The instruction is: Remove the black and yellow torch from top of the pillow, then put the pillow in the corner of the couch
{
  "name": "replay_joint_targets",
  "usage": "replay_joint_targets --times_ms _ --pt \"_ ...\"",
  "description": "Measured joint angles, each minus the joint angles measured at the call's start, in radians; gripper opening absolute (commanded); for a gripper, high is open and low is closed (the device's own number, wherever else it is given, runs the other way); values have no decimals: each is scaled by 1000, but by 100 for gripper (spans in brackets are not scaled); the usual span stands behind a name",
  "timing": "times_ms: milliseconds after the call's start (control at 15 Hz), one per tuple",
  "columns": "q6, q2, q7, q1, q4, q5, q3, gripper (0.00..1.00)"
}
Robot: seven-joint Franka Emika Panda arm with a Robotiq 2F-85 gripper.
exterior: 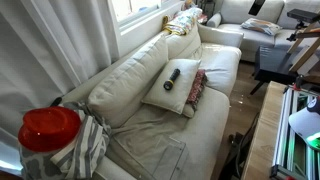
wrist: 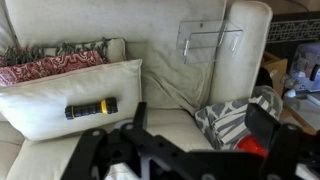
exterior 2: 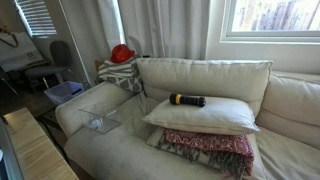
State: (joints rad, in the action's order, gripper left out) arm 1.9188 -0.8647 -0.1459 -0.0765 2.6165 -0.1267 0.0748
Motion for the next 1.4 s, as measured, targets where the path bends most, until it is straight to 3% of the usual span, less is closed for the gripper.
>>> replay_joint_targets --times_ms 467,667,1067,1400 --pt "0 0 0 0 0 0 0 100" --pt "81 47 69 16 3 -2 -8 100" --pt "447 393 333 93 -11 3 -90 100" --pt "574 695 608 163 -133 77 -136 100"
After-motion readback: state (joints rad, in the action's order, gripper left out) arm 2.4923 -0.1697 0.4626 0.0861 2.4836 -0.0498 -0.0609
